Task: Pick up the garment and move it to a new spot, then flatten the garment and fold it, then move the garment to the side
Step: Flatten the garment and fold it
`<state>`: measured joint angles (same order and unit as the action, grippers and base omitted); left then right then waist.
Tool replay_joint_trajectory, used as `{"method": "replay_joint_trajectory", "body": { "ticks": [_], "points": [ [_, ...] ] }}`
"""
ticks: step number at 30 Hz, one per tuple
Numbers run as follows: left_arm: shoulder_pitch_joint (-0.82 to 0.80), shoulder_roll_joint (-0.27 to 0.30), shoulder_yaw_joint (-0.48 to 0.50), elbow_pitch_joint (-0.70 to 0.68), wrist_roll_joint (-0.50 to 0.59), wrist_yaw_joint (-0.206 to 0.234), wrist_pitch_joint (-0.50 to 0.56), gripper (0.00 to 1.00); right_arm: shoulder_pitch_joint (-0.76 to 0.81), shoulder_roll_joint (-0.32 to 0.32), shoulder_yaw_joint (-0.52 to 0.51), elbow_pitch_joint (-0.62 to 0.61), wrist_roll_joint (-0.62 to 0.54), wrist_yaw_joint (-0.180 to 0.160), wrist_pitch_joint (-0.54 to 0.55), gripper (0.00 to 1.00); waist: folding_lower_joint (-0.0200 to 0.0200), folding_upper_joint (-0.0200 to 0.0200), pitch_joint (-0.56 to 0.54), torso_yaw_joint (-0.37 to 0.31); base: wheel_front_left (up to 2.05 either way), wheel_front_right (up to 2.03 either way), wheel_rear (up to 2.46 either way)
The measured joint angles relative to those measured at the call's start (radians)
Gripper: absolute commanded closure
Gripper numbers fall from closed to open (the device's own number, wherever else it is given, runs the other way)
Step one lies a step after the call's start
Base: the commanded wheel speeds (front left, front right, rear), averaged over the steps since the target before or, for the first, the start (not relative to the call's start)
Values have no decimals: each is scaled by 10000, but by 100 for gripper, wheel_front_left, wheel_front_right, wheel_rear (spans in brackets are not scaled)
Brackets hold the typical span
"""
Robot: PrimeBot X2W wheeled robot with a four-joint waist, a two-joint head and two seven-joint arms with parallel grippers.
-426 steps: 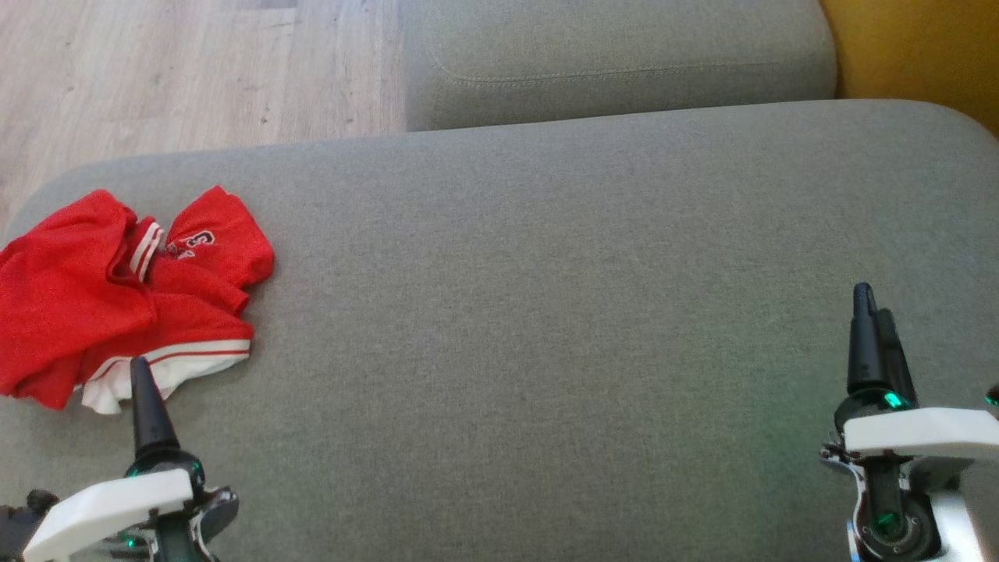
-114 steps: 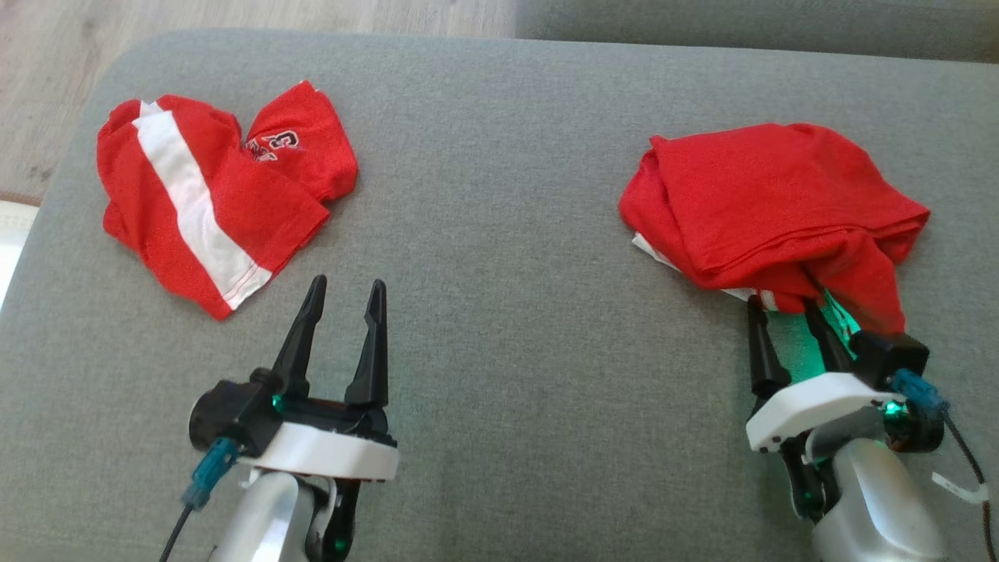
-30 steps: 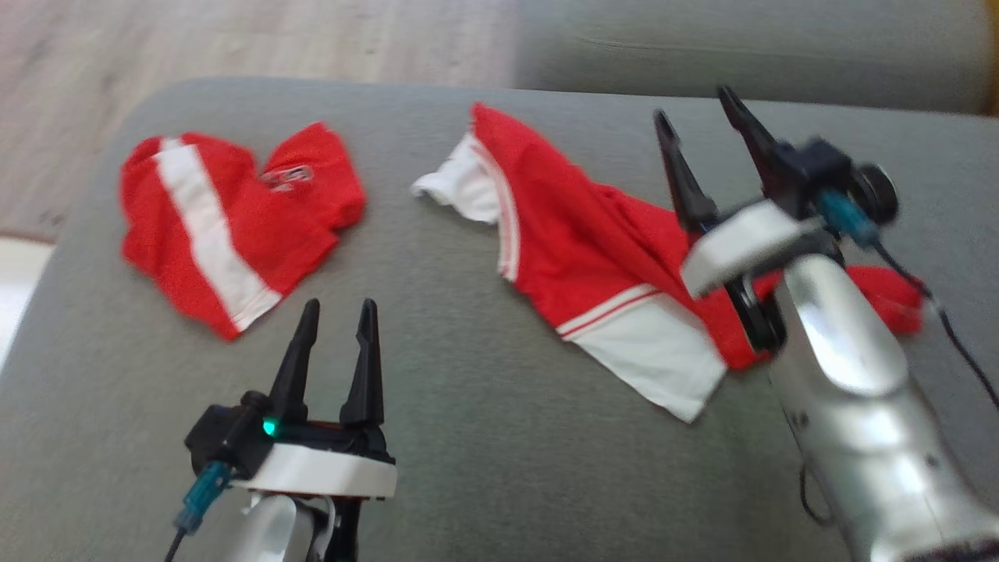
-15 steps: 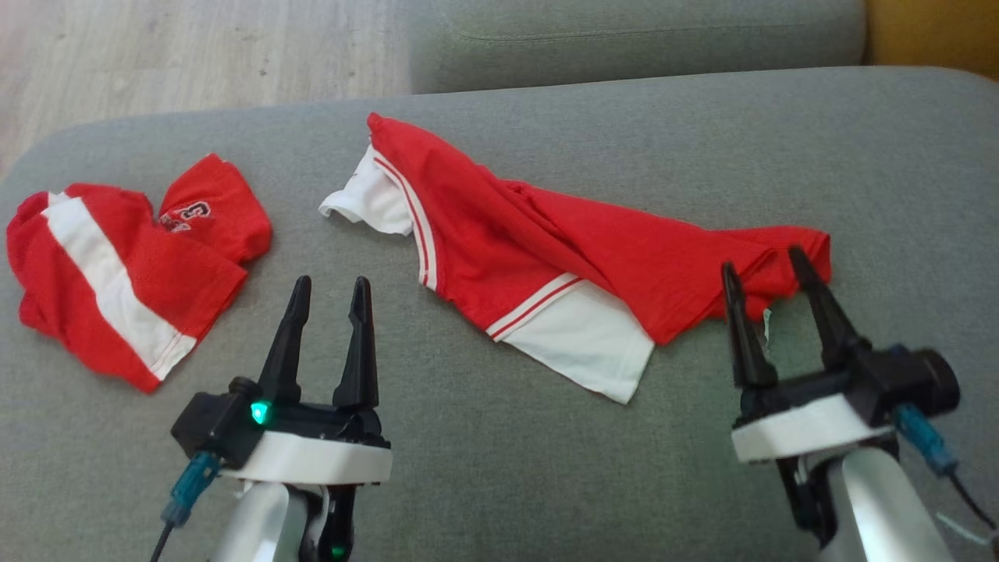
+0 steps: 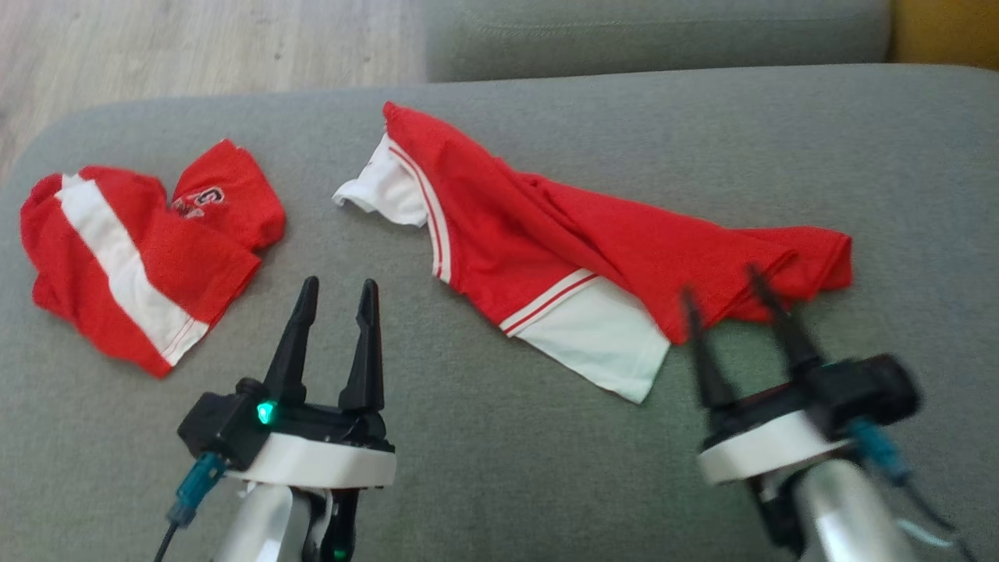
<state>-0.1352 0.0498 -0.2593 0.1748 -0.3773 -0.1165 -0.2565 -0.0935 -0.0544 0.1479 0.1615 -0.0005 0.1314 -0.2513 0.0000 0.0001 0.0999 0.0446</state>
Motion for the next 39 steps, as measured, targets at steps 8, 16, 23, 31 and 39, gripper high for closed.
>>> {"method": "replay_joint_trajectory", "body": {
  "ticks": [8,16,23,31,39],
  "points": [
    [-39,-2,-186,111,-42,-71,0,0,-348,-577,2002,1369,-127,0,240,0,0,0,420,556,0,0,0],
    [-198,-2,-316,178,-194,-73,0,0,-1084,-936,2391,2974,-127,0,1348,0,1,0,665,1087,0,0,0],
    [-254,-2,-309,176,-194,-73,0,0,-1400,-1034,2612,3791,82,0,1925,0,0,0,781,1170,0,0,0],
    [-324,-2,-305,180,-194,-79,0,0,-2066,-815,2800,4487,744,0,2151,0,0,0,910,1080,0,0,0],
    [-441,-4,-301,190,-192,-81,0,0,-2450,-709,2964,4984,1114,0,2029,100,1,0,898,1048,0,0,0]
  ]
}}
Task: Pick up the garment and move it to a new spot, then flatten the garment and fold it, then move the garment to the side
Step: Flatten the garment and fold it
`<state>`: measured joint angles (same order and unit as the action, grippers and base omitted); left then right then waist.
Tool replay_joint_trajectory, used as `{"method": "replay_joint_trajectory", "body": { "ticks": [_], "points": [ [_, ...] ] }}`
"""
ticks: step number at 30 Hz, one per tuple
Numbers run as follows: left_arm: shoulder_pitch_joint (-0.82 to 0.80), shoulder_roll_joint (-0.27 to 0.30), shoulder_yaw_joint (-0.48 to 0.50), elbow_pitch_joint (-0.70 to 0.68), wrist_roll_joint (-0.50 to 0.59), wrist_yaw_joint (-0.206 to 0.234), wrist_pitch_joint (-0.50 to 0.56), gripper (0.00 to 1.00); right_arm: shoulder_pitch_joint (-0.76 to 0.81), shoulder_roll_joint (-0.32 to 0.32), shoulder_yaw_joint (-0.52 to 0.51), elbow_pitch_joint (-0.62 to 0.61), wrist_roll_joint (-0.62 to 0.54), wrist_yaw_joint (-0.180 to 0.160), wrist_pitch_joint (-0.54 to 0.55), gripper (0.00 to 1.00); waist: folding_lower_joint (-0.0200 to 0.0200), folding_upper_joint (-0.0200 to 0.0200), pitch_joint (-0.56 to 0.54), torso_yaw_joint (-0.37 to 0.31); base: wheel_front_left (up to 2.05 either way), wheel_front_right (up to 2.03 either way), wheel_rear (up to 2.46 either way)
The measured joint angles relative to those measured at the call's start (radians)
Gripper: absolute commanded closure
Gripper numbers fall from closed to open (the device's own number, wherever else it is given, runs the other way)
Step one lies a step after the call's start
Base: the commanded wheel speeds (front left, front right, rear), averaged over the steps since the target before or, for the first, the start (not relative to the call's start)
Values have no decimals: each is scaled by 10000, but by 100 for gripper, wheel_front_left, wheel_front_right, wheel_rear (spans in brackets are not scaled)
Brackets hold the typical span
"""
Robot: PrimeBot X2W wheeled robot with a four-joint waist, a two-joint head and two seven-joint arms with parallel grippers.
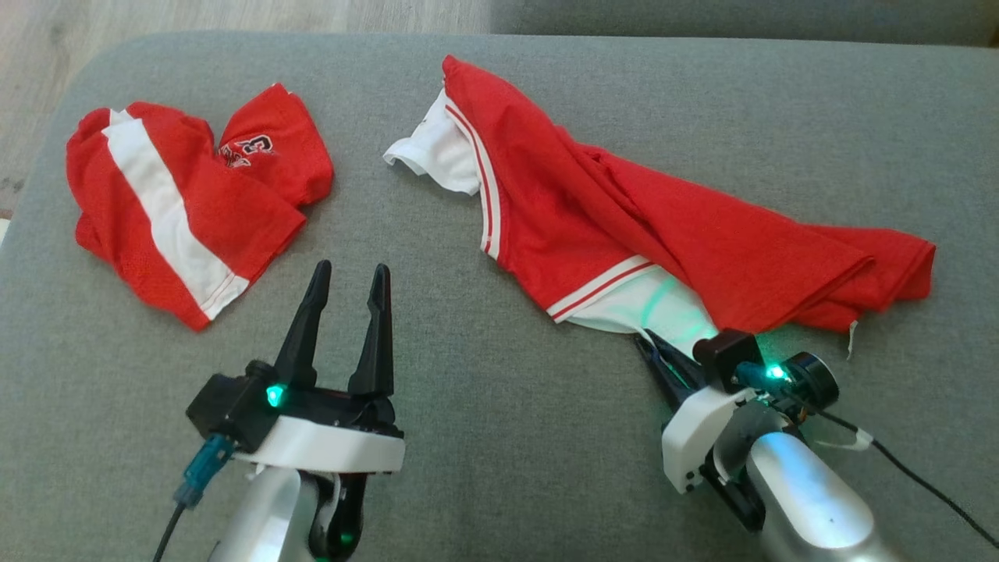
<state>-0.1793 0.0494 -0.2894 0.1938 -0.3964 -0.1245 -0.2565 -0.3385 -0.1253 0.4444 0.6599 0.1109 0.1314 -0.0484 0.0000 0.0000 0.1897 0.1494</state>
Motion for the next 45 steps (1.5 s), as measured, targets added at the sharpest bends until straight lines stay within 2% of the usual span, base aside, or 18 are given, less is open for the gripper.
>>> {"method": "replay_joint_trajectory", "body": {
  "ticks": [6,11,17,20,21,28,30,34,37,42,43,45],
  "points": [
    [25,0,63,123,15,0,0,0,18,-8,117,178,50,0,-750,100,0,0,-336,-108,0,0,0],
    [174,0,140,144,15,0,0,0,54,-61,-178,-660,-71,0,-1544,100,0,0,-765,-235,0,0,0],
    [700,2,305,144,96,13,0,0,622,-50,-1473,-3012,-884,0,-1954,100,0,0,-1376,-455,0,0,0],
    [916,2,330,134,109,19,0,0,1095,107,-2228,-4550,-1252,0,-1998,100,-1,0,-1681,-590,0,0,0],
    [1056,2,339,107,119,25,0,0,1308,240,-2573,-5593,-1482,0,-2025,100,-1,0,-1849,-694,0,0,0],
    [1207,4,313,-40,119,105,0,0,1294,316,-3091,-8613,-2054,0,-2067,100,-2,0,-2181,-847,0,0,0],
    [1206,4,305,-86,117,111,0,0,971,176,-3162,-8968,-2186,0,-1860,100,-2,0,-2181,-749,0,0,0],
    [1196,8,174,-199,104,117,0,0,-233,-309,-3488,-9018,-2284,0,-1172,100,-2,0,-2033,-480,0,0,0],
    [1105,6,-71,-263,-25,119,0,0,-1337,-828,-3708,-8481,-2265,0,-637,100,-1,0,-1700,-224,0,0,0],
    [307,-2,-562,-263,-288,115,0,0,-3615,-2134,-3304,-6307,-2050,0,77,100,3,0,-947,463,0,0,0],
    [307,-2,-562,-263,-288,115,0,0,-3615,-2134,-3304,-6307,-2050,0,77,100,3,0,-947,463,0,0,0],
    [-35,-8,-746,-232,-441,113,0,0,-4610,-2688,-2734,-5135,-1866,0,276,100,2,0,-648,853,0,0,0]
  ]
}}
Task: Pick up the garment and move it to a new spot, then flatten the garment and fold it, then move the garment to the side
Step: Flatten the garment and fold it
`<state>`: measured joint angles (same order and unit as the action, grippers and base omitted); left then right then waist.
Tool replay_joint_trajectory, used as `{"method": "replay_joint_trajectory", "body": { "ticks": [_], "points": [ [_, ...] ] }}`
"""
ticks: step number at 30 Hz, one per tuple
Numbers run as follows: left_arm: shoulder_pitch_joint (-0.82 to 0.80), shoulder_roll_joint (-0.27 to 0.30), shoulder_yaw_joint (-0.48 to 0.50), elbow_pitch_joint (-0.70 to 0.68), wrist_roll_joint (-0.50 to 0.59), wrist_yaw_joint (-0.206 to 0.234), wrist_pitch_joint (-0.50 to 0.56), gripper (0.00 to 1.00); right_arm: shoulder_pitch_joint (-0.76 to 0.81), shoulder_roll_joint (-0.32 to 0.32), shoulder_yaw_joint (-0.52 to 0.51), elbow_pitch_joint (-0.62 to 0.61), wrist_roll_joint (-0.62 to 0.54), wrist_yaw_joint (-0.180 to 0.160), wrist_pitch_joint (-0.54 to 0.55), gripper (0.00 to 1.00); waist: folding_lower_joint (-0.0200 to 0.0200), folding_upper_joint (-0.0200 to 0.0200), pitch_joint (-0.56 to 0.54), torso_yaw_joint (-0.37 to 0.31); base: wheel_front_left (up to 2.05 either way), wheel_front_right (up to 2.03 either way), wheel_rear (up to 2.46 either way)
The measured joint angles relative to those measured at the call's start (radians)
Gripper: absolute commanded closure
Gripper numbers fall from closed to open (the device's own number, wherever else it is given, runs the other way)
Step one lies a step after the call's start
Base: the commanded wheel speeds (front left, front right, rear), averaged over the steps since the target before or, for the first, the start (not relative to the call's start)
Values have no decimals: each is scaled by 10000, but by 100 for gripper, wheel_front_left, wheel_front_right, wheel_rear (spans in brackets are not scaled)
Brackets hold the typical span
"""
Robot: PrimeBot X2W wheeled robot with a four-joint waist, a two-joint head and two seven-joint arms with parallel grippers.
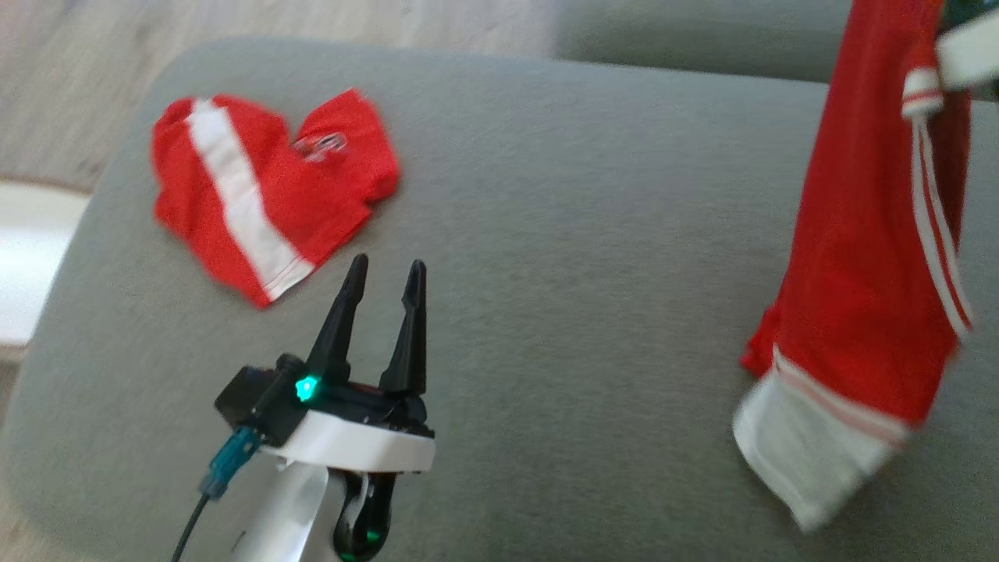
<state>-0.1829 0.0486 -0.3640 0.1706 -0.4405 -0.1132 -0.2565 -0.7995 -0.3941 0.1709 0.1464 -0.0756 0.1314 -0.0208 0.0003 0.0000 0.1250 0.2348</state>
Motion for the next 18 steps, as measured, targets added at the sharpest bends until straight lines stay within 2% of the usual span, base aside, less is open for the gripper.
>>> {"method": "replay_joint_trajectory", "body": {
  "ticks": [2,3,4,8,10,14,18],
  "points": [
    [-235,2,-173,65,-165,-4,0,0,-941,-412,694,1381,272,0,209,100,1,0,269,421,0,0,0],
    [-307,0,-238,82,-247,-4,0,0,-1379,-483,1060,2196,539,0,395,63,0,0,402,640,0,0,0],
    [-360,-4,-293,119,-291,-10,0,0,-1770,-583,1544,2963,696,0,537,0,0,0,530,847,0,0,0],
    [-405,0,-451,211,-447,-10,0,0,-2907,-556,3707,5716,1639,0,1114,0,1,0,1002,1596,0,0,0],
    [-426,-8,-546,219,-445,-10,0,0,-3193,-407,4362,6644,2234,0,1243,0,0,0,1180,1884,0,0,0],
    [-474,-6,-493,224,-437,10,0,0,-3778,81,5267,7612,3160,0,894,0,1,0,1425,2056,0,0,0],
    [-526,-15,-288,222,-418,44,0,0,-3870,393,5699,8130,3697,0,199,0,-3,0,1341,1735,0,0,0]
  ]
}}
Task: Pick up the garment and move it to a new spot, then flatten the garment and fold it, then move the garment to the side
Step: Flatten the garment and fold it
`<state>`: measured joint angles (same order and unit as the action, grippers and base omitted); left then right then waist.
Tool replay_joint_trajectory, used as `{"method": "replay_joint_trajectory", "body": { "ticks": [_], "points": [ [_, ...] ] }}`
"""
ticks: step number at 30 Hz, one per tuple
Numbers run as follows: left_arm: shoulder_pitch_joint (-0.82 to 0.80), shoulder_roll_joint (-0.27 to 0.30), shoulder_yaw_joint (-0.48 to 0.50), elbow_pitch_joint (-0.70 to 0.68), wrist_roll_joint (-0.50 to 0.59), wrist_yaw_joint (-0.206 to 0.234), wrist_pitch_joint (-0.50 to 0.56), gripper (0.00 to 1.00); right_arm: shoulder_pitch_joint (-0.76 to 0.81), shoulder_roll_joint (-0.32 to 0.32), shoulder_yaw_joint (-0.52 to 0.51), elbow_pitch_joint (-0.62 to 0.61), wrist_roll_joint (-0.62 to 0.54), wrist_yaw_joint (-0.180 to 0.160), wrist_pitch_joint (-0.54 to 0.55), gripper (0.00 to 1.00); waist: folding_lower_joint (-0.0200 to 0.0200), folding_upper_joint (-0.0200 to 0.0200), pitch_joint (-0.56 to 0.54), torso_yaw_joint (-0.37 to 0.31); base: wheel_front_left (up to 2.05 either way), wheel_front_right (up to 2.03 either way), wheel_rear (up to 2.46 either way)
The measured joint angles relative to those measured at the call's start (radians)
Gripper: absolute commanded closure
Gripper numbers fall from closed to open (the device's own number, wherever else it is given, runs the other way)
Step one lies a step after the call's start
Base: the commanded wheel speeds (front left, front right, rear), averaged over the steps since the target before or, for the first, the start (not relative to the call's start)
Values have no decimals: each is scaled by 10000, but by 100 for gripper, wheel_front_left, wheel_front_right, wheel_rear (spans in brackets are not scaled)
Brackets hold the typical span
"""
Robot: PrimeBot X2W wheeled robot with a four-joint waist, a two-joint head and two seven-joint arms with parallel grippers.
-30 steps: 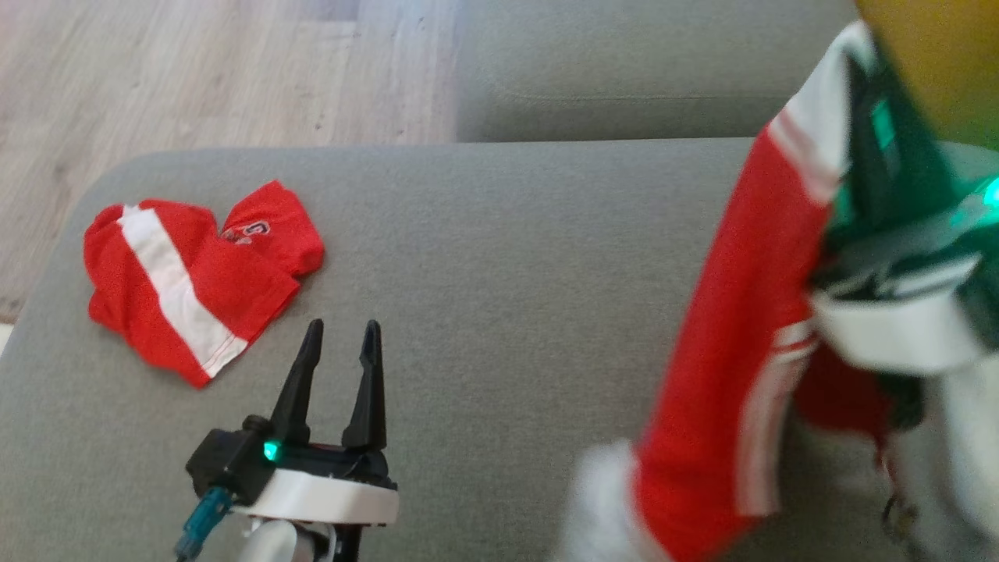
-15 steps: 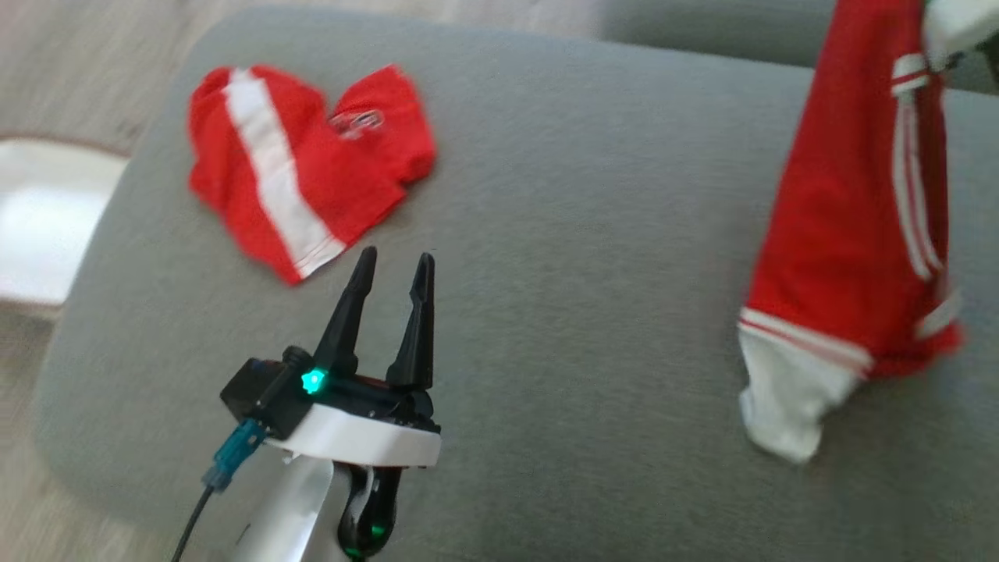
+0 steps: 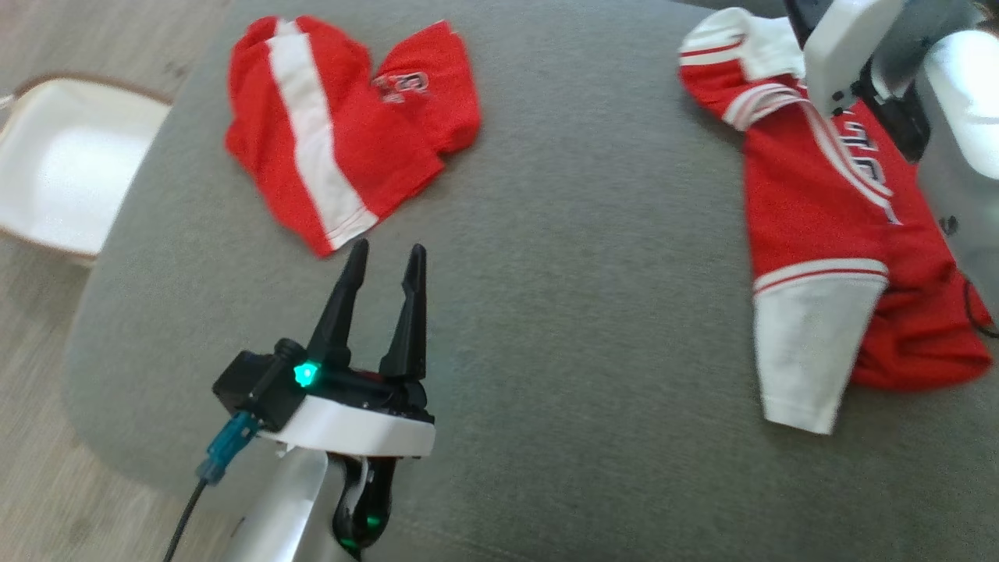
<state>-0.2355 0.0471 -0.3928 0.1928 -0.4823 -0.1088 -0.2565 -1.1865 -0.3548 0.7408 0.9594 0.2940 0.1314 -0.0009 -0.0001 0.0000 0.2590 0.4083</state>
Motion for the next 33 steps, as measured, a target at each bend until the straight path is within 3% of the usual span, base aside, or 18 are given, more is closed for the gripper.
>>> {"method": "replay_joint_trajectory", "body": {
  "ticks": [6,11,17,20,23,27,33],
  "points": [
    [11,-2,424,-79,228,35,-2,0,390,293,-696,278,619,0,-1760,0,0,0,-365,-1011,0,0,0],
    [123,-2,694,-169,458,33,0,0,2104,876,-1670,-178,756,0,-2387,0,0,0,-669,-2063,0,0,0],
    [257,-2,756,-261,527,31,-2,0,4730,1080,-3593,-1854,159,0,-2474,0,-1,0,-1049,-3220,0,0,0],
    [418,-2,756,-286,610,31,-2,0,6221,1519,-4775,-3062,-420,0,-2500,0,-1,0,-1249,-3666,0,0,0],
    [573,-2,746,-282,610,31,-2,0,7893,2151,-5868,-3962,-905,0,-2500,0,-1,0,-1463,-3946,0,0,0],
    [680,-2,732,-274,637,31,-2,0,9540,2696,-6587,-4809,-1419,0,-2476,0,-1,0,-1590,-4118,0,0,0],
    [733,2,700,-173,717,15,-2,0,9931,2949,-6870,-5879,-1724,0,-2017,0,1,0,-1483,-3930,0,0,0]
  ]
}}
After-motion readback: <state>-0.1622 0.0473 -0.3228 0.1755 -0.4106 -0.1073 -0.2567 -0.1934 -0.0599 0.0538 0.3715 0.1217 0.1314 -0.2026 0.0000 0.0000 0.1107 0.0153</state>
